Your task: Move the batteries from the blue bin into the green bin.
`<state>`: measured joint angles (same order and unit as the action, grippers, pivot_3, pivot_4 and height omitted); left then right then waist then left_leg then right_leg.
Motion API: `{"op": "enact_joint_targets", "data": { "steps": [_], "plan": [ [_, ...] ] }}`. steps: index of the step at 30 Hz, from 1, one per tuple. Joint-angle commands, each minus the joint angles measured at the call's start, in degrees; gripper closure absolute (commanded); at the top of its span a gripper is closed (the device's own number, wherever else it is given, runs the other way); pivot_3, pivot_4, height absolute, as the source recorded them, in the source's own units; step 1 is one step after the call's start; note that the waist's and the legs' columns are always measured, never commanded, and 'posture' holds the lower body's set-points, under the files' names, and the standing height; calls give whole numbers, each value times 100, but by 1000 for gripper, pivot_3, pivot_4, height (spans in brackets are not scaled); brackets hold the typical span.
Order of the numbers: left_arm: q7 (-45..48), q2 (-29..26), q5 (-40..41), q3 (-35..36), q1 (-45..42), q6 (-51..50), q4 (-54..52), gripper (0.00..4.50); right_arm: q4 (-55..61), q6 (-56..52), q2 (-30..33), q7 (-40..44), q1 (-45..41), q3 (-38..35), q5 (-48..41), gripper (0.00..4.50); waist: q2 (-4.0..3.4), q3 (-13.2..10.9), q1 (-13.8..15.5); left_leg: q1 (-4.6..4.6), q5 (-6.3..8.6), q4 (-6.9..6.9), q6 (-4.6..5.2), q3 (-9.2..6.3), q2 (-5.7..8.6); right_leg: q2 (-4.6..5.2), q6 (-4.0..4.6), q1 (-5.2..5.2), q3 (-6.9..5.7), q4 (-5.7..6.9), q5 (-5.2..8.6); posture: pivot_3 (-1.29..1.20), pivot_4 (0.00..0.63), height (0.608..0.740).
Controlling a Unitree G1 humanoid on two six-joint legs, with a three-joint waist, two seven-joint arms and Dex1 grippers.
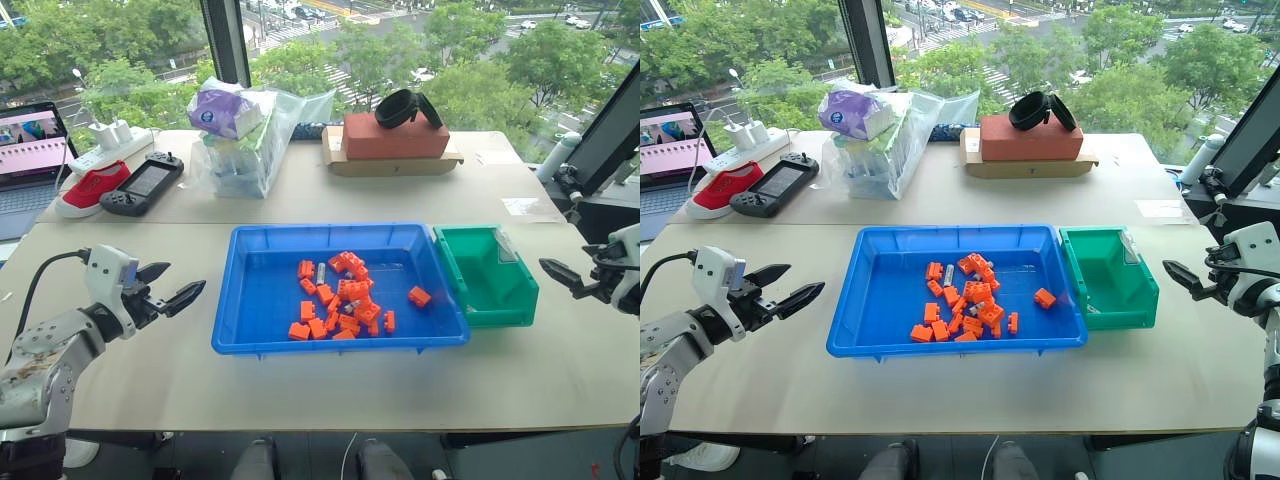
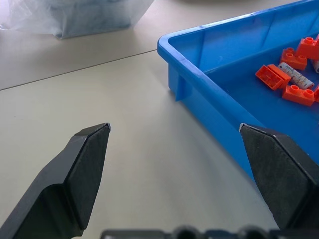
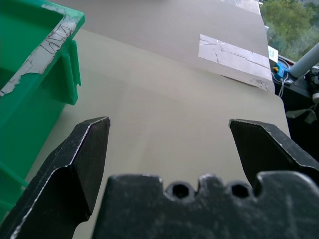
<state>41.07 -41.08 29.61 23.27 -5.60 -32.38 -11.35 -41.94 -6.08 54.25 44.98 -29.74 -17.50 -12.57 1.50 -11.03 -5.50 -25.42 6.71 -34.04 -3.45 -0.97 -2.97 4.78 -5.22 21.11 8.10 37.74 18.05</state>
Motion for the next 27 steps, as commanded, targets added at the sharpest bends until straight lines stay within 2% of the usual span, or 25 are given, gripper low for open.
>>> {"op": "enact_joint_targets", "data": {
  "steps": [1,4,9,17,21,24,27],
  "plan": [
    [161,-261,52,30,-363,143,5,0,446,-213,126,108,22,-242,-236,47,0,0,1,0,0,0,0,0,0,0,0,0,0,0,0,0,150,739],
    [840,-842,514,-56,-1016,-329,12,0,1045,-780,431,650,-251,-148,-462,47,2,-4,11,-11,-4,-4,-3,-17,0,-5,0,5,-11,9,0,0,150,739],
    [1945,-1587,1264,-405,-1317,-967,-481,0,2224,-1598,811,1553,-809,490,-560,47,-32,0,-27,-13,-5,-6,-5,-26,3,-2,1,7,-22,13,3,0,150,739],
    [2323,-2046,1450,-817,-1559,-1320,-862,0,4585,-2950,946,2711,-1367,1798,-925,47,-28,-3,20,-19,-5,10,-5,-53,-22,-30,27,16,-52,25,16,0,150,739],
    [2231,-2073,1318,-782,-1483,-1289,-859,0,5290,-3349,614,2780,-1642,2202,-1129,47,-27,-3,49,-33,-5,7,-5,-57,-23,-30,29,26,-58,27,16,0,150,739],
    [2182,-2079,1144,-715,-1246,-1159,-894,0,5489,-3568,124,2342,-1950,2798,-736,47,-26,-3,39,-37,-5,4,-5,-60,-24,-30,30,28,-64,27,16,0,150,739],
    [2061,-2050,1017,-661,-1091,-1065,-965,0,5638,-3913,-94,2323,-2088,3114,-721,47,-24,-3,64,-47,-6,3,-6,-64,-28,-33,33,42,-69,33,15,0,150,739]
  ]
}}
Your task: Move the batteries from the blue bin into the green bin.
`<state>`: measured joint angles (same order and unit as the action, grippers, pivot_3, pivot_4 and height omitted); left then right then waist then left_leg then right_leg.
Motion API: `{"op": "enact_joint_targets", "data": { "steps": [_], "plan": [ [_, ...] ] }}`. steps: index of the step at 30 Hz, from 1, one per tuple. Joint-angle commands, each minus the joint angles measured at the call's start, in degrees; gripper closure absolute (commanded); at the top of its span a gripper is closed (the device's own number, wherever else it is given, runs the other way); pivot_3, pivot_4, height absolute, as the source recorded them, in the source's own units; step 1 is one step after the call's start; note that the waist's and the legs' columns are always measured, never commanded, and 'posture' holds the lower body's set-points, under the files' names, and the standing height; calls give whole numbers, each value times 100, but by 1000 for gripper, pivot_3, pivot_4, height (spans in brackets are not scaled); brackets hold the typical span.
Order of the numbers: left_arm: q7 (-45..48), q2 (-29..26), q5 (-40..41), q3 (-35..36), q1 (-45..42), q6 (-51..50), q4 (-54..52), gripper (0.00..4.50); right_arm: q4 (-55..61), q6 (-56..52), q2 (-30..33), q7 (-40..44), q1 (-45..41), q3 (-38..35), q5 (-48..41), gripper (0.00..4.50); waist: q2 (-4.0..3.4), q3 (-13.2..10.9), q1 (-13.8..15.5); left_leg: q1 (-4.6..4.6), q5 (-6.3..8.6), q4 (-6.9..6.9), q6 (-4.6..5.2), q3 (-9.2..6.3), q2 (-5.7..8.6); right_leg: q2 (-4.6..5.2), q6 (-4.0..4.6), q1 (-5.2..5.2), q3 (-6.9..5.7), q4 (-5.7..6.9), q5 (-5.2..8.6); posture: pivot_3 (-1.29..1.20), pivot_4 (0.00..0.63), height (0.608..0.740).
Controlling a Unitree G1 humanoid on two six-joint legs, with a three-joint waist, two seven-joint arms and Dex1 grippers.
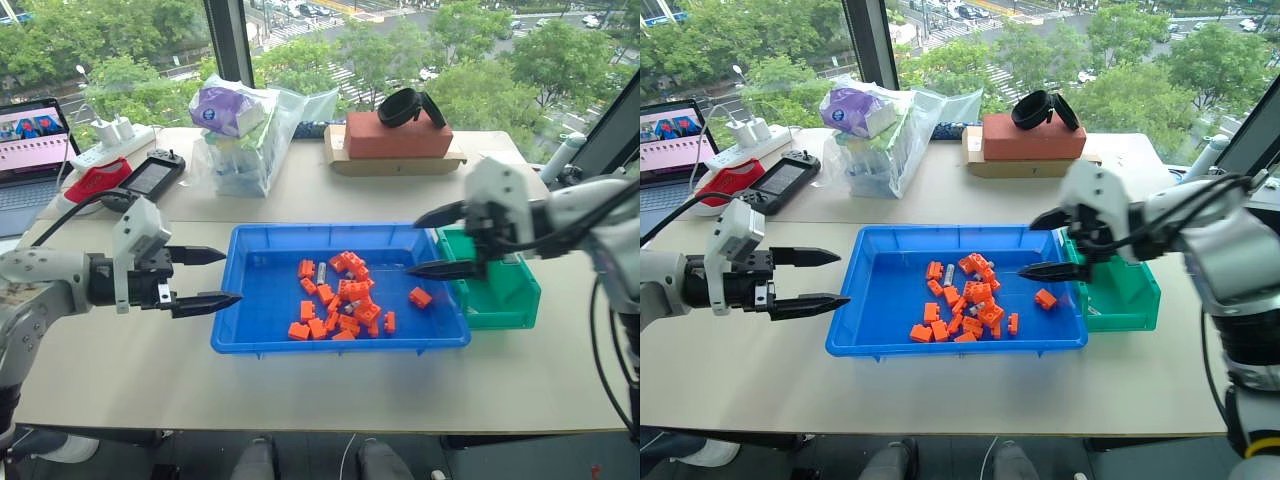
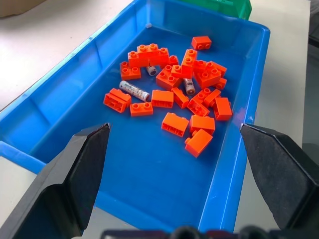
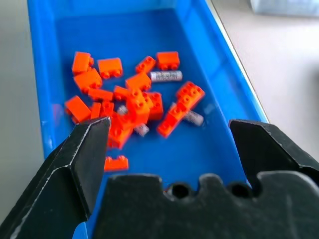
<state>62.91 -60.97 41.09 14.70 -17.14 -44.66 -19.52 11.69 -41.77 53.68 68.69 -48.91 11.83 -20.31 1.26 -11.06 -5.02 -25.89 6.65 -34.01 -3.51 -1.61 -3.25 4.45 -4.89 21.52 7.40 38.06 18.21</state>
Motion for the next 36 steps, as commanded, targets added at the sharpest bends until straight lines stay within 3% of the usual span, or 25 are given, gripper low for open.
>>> {"op": "enact_joint_targets", "data": {
  "steps": [1,5,15,21,36],
  "plan": [
    [-157,-49,-153,221,111,177,-164,0,335,-539,-72,-58,-196,282,38,47,0,0,46,-12,0,-2,0,-2,-1,0,1,13,-2,2,0,0,150,739],
    [-297,-21,-209,306,240,237,-226,0,390,-1023,-352,-288,-242,655,138,47,0,0,125,-77,-1,-28,-1,-8,-3,0,4,71,-13,20,-3,0,150,739],
    [-727,108,-456,248,191,416,-249,0,-9,-630,-1236,-814,-267,1209,770,47,1,1,145,-86,-2,-41,-2,-17,-12,-7,11,75,-31,30,-7,0,150,739],
    [-871,187,-330,280,176,289,-359,0,-108,-507,-1335,-841,-120,1240,916,1781,2,1,139,-85,-2,-47,-2,-17,-15,-9,11,75,-34,40,-7,0,150,739],
    [-789,148,-140,266,124,199,-410,0,-655,-229,-1249,-782,22,1211,1145,1781,2,1,120,-84,-2,-60,-2,-18,-18,-13,11,75,-34,53,-7,0,150,739]
  ]
}}
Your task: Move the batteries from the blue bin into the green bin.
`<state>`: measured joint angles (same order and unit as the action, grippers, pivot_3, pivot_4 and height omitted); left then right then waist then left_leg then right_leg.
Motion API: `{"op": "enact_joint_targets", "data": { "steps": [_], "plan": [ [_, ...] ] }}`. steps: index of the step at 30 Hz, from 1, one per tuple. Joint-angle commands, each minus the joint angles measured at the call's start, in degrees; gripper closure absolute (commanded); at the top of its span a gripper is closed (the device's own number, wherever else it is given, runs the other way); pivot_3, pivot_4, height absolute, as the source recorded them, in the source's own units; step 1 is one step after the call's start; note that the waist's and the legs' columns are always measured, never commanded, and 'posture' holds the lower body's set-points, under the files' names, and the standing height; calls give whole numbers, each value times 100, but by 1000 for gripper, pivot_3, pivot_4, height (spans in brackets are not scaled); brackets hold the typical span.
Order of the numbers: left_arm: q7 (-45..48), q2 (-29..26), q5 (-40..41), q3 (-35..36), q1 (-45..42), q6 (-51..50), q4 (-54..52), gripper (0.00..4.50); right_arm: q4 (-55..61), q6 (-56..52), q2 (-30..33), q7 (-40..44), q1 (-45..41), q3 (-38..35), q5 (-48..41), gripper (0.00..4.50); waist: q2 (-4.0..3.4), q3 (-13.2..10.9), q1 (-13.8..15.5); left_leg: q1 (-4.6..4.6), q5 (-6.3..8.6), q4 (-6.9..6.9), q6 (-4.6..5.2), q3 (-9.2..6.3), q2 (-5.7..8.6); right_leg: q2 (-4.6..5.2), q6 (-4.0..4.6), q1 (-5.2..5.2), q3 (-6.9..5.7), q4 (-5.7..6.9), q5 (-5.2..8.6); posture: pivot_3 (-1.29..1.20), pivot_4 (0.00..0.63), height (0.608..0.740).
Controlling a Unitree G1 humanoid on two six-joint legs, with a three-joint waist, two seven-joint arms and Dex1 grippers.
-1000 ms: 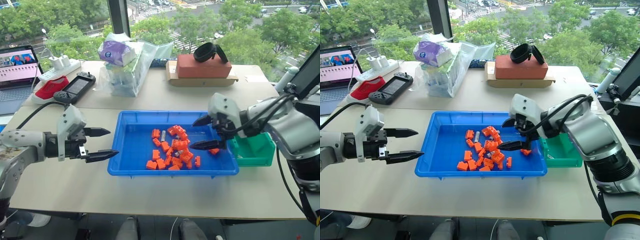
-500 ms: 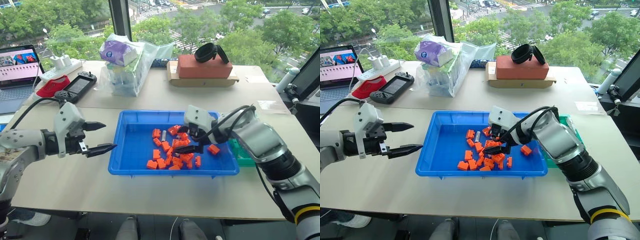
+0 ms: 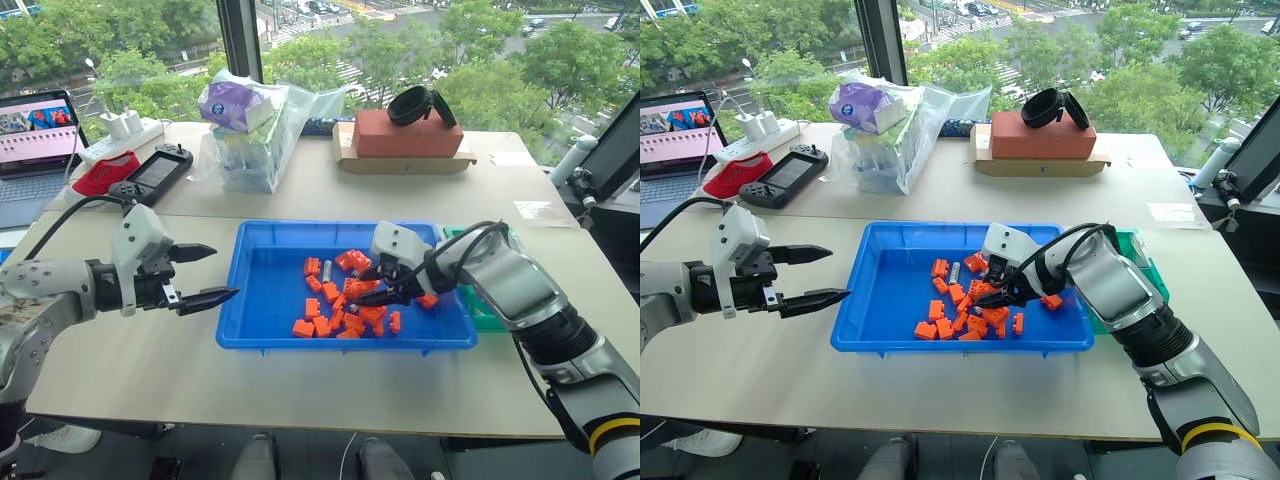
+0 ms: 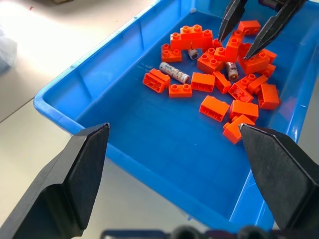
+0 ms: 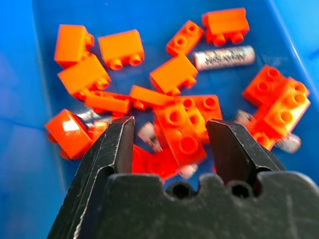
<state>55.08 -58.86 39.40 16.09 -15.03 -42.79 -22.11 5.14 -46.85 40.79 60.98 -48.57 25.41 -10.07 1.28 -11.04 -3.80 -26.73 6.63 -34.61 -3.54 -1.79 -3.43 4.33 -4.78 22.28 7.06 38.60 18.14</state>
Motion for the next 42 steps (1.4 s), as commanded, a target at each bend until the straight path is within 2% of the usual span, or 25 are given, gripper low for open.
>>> {"op": "enact_joint_targets", "data": {
  "steps": [1,4,8,9,13,18,21,25,31,33,38,39,42],
  "plan": [
    [-29,-61,25,125,-89,11,-144,0,-15,294,20,-13,-7,-165,121,1781,0,0,-4,0,0,0,0,0,0,0,0,0,0,0,0,0,150,739],
    [-73,-46,32,107,-108,1,-134,0,-40,339,5,61,-9,-225,54,2479,0,0,-3,0,0,-1,0,0,0,0,0,0,0,0,0,0,150,739],
    [-91,-39,14,69,-118,19,-119,0,-76,353,60,221,-78,-374,-92,3898,0,0,-1,0,0,-1,0,0,0,0,0,0,0,0,0,0,150,739],
    [-91,-38,10,63,-124,21,-110,0,-89,343,74,266,-114,-432,-134,4052,0,0,-1,0,0,-1,0,0,0,0,0,0,0,0,0,0,150,739],
    [-92,-33,-18,34,-143,43,-79,0,-48,211,140,487,-263,-745,-369,4053,0,0,-1,0,0,-1,0,0,0,0,0,-1,0,0,0,0,150,739],
    [-101,-19,-37,7,-159,59,-66,0,-58,111,644,1006,-439,-1343,-832,4053,1,-1,18,-1,0,-2,0,0,0,0,0,-1,-1,0,0,0,150,739],
    [-106,-3,-55,-28,-177,76,-52,0,-432,515,925,971,-492,-1424,-572,4053,1,0,39,-1,0,-2,0,0,1,2,0,-2,-2,-3,0,0,150,739],
    [-100,27,-68,-101,-226,93,-38,0,-1220,1164,977,593,-657,-1367,-4,4053,1,0,-6,2,0,-4,0,1,-1,0,0,-1,0,0,0,0,150,739],
    [-46,39,-157,-218,-321,153,22,0,-1886,1602,572,405,-694,-1207,351,4053,1,-1,-35,2,0,-3,0,1,-1,-1,1,0,1,3,0,0,150,739],
    [-53,59,-194,-266,-389,166,82,0,-2046,1693,479,414,-703,-1160,449,3045,1,-1,-24,1,0,-4,0,1,-1,-1,1,0,0,5,0,0,150,739],
    [-63,94,-215,-338,-479,164,88,0,-2275,1898,422,455,-803,-1136,649,1369,2,-1,-3,-2,0,-8,0,0,1,1,0,0,-2,4,0,0,150,739],
    [-63,93,-216,-328,-476,160,87,0,-2234,1866,460,509,-839,-1180,635,1135,2,-1,0,-2,0,-8,0,0,1,1,0,0,-2,4,0,0,150,739],
    [-53,91,-231,-291,-438,155,83,0,-1900,1741,559,715,-866,-1310,513,59,1,-1,-6,-2,0,-8,0,0,0,0,1,0,-2,5,0,0,150,739]
  ]
}}
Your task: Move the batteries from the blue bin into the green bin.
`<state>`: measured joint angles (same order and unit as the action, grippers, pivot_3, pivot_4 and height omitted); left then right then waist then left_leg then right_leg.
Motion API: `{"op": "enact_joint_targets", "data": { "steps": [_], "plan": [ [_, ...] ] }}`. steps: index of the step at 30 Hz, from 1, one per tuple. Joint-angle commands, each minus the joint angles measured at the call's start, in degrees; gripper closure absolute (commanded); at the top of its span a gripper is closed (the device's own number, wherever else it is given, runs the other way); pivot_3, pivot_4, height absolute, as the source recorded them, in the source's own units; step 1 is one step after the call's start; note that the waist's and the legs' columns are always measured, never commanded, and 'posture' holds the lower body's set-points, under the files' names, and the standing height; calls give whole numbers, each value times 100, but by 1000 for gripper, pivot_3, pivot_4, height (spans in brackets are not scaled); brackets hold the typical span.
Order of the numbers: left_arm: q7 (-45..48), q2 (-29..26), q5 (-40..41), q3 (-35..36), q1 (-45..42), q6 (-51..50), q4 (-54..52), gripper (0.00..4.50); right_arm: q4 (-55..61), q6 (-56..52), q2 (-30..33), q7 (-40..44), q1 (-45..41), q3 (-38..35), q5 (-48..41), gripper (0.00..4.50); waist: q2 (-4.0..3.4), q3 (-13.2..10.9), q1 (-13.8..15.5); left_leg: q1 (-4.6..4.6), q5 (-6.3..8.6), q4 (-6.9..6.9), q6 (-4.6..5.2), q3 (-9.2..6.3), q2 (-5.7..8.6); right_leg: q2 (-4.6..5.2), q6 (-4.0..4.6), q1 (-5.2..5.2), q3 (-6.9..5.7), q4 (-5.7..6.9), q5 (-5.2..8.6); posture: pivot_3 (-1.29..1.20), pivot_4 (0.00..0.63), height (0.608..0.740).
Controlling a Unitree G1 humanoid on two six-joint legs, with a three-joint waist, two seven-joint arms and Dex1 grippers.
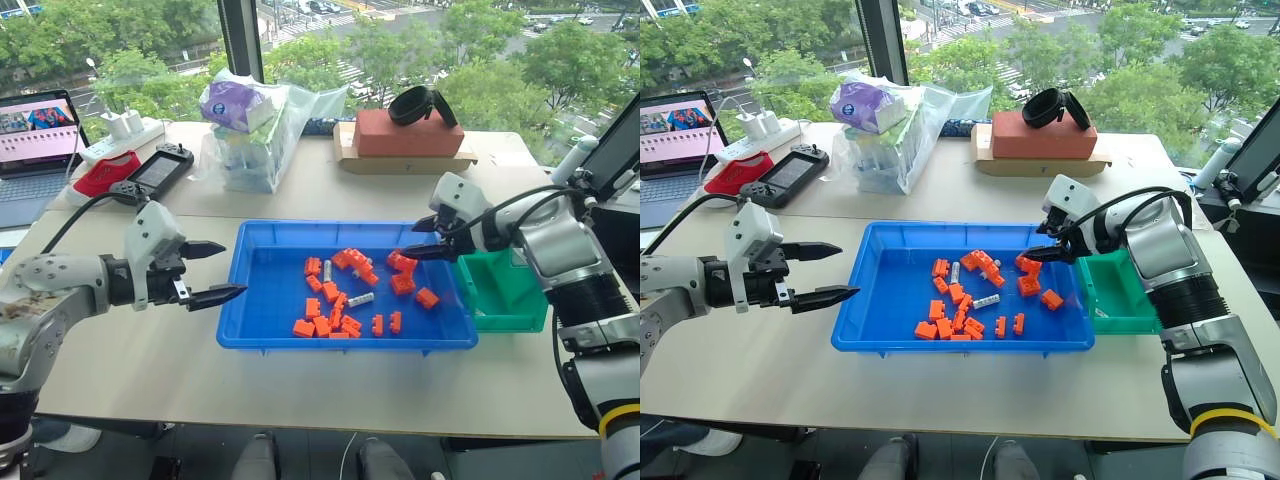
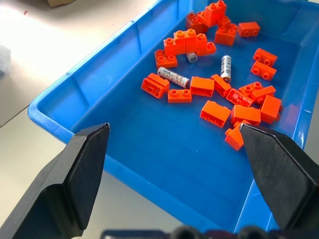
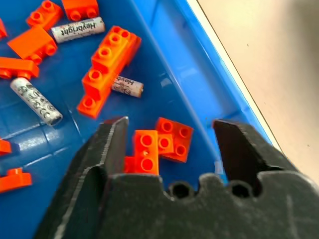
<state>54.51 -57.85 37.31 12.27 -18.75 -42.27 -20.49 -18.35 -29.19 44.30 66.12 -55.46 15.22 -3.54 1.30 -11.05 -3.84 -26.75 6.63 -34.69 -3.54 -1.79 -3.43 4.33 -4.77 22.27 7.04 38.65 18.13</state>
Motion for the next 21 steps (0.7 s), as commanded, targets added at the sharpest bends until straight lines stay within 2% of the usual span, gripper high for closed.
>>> {"op": "enact_joint_targets", "data": {
  "steps": [1,7,10,14,17,20,21],
  "plan": [
    [8,-9,-26,98,-50,103,-81,0,634,-110,230,298,-163,-334,-234,16,0,0,-2,0,0,0,0,0,-1,0,0,0,0,0,0,0,150,739],
    [9,34,-65,53,-66,127,-48,0,2386,-1025,378,1089,279,-178,-1055,16,0,0,-5,2,0,1,0,-1,-4,-3,0,-1,-2,4,0,0,150,739],
    [24,59,-80,15,-103,136,-45,0,2675,-1528,49,768,353,188,-976,16,0,0,-19,2,0,-5,0,-1,-4,-2,0,-1,-3,6,0,0,150,739],
    [21,71,-77,10,-125,97,-144,0,2813,-1501,-120,557,610,605,-709,16,1,1,4,4,0,-10,0,-3,-5,-6,0,0,-4,18,0,0,150,739],
    [2,64,-32,41,-138,42,-220,0,2542,-1241,-163,368,625,835,-403,648,1,0,18,-1,0,-13,-1,-2,-2,-2,0,3,-3,18,0,0,150,739],
    [-7,65,-32,55,-130,36,-242,0,2391,-1097,-235,281,619,927,-259,1602,1,0,17,1,0,-12,-1,-3,-3,-3,0,3,-4,18,0,0,150,739],
    [-12,67,-34,62,-121,35,-252,0,2371,-1076,-270,258,618,931,-239,1602,1,0,13,0,0,-12,-1,-2,-4,-3,0,3,-3,18,0,0,150,739]
  ]
}}
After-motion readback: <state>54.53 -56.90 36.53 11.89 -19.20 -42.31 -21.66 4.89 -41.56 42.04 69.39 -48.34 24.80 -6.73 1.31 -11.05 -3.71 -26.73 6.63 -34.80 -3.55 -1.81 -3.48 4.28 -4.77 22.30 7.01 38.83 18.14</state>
